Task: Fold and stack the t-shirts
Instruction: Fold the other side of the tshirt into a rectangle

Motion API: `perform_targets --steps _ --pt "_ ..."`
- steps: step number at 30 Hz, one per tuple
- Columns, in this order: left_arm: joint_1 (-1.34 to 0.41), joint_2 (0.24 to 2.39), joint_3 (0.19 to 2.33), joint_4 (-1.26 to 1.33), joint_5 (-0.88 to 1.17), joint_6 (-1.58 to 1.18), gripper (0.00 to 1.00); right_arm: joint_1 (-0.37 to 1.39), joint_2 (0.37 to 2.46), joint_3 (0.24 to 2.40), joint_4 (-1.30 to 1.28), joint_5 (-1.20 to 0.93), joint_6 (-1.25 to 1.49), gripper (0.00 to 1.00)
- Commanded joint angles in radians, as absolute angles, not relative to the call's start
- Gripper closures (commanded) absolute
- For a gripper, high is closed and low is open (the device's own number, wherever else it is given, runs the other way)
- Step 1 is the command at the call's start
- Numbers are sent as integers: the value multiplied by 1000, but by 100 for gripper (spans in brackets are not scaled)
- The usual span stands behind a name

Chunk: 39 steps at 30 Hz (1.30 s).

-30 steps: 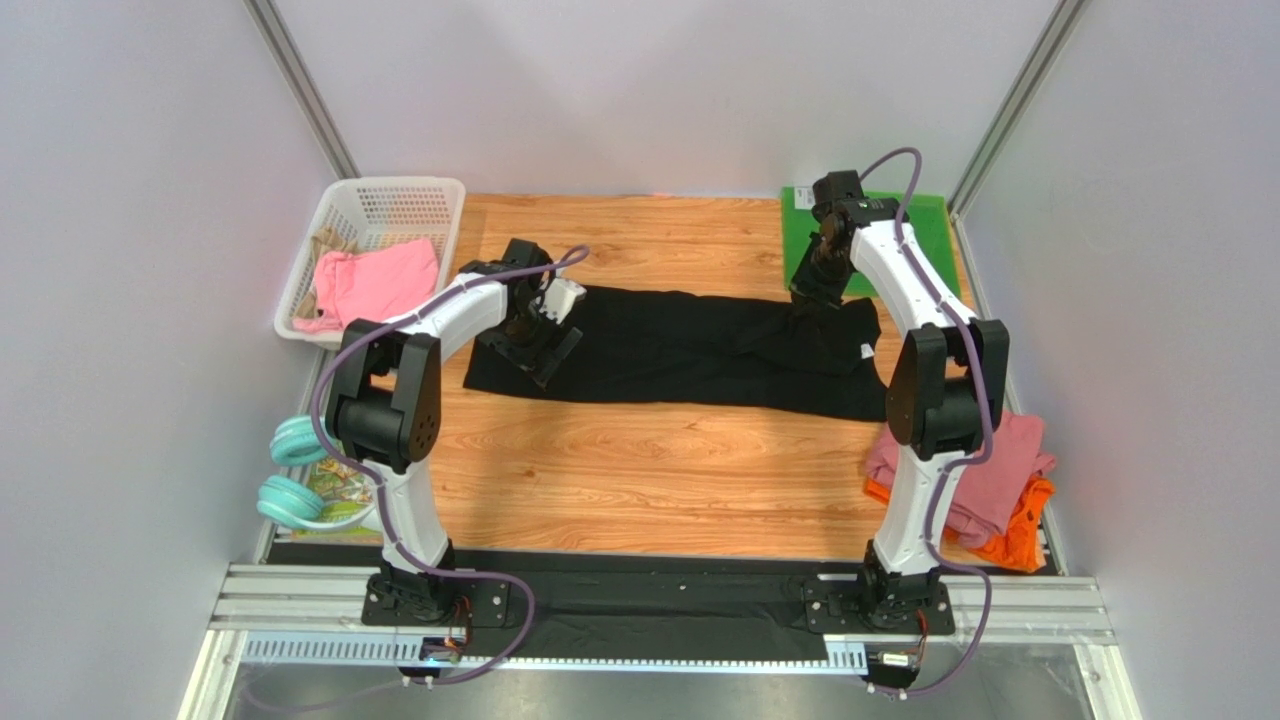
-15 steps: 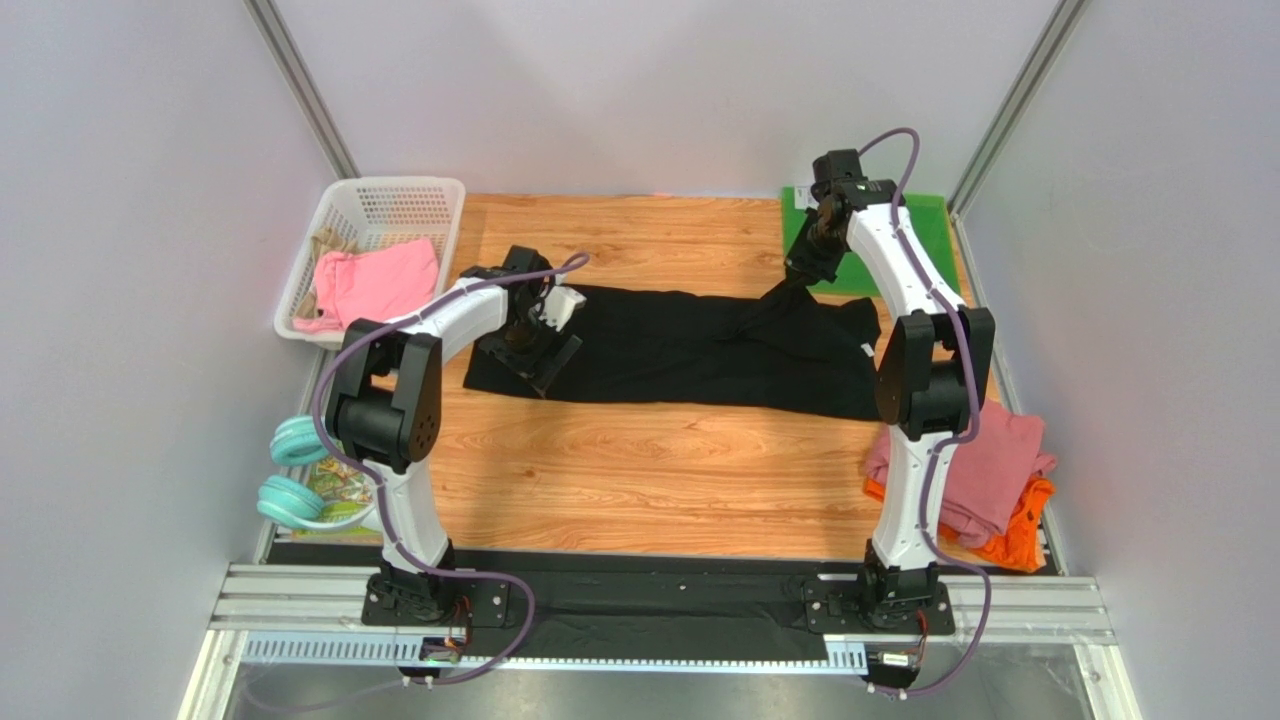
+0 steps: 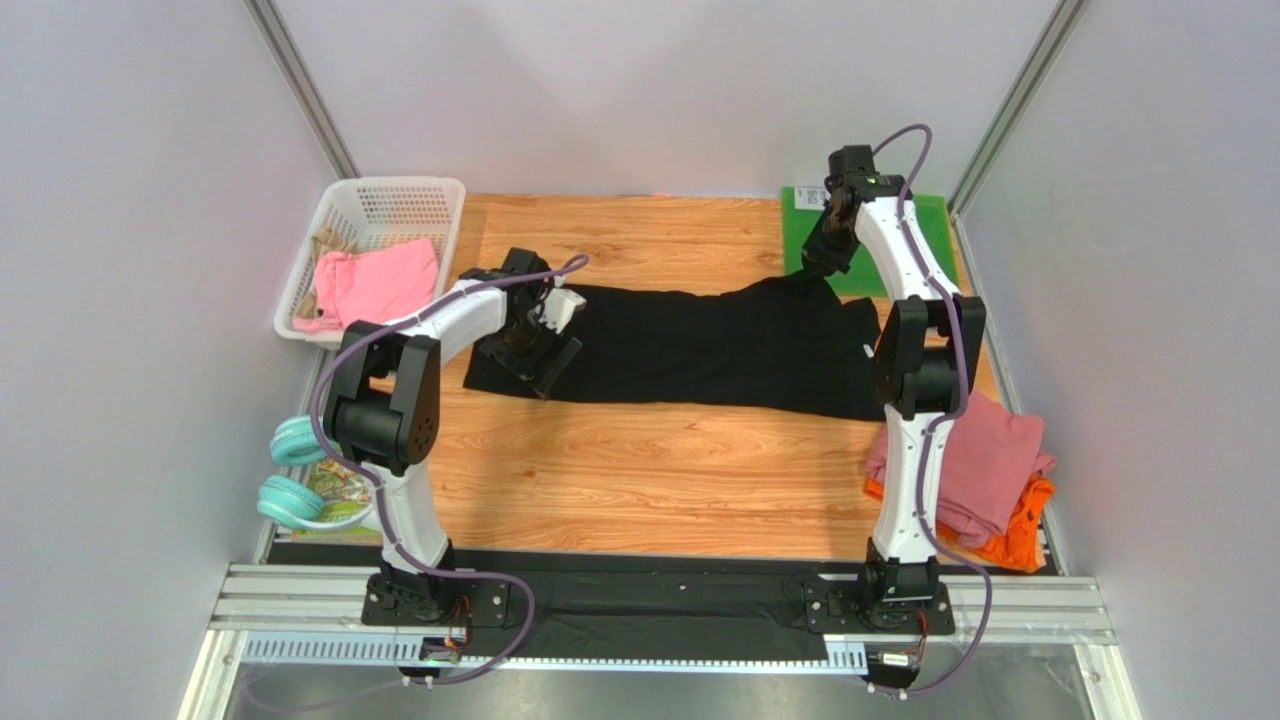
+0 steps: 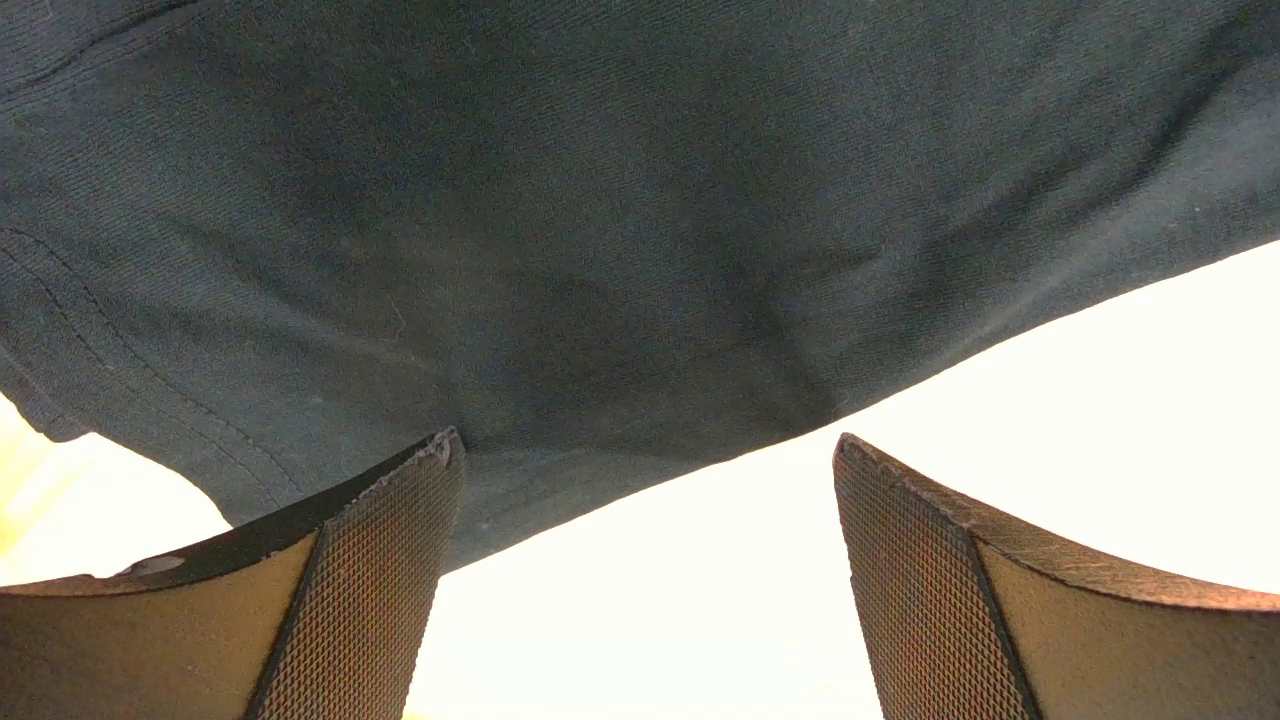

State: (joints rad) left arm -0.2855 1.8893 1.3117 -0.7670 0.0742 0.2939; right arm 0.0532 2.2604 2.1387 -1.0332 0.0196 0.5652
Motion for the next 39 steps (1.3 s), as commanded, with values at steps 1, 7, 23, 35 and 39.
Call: perform_targets --steps 1,7,23,35,39 --pt "-279 1838 1305 -778 106 291 3 58 2276 2221 -996 92 535 92" --pt "-279 1818 1298 -787 106 290 3 38 2328 2394 -1066 147 535 62" --pt "-270 1824 1308 -753 57 290 3 123 1824 1791 -1077 55 623 44" --pt "-235 2066 1729 -862 106 299 3 127 1764 1437 -1025 113 672 100" --pt "-236 2098 1743 -870 97 307 3 127 1804 1463 -1026 144 681 100"
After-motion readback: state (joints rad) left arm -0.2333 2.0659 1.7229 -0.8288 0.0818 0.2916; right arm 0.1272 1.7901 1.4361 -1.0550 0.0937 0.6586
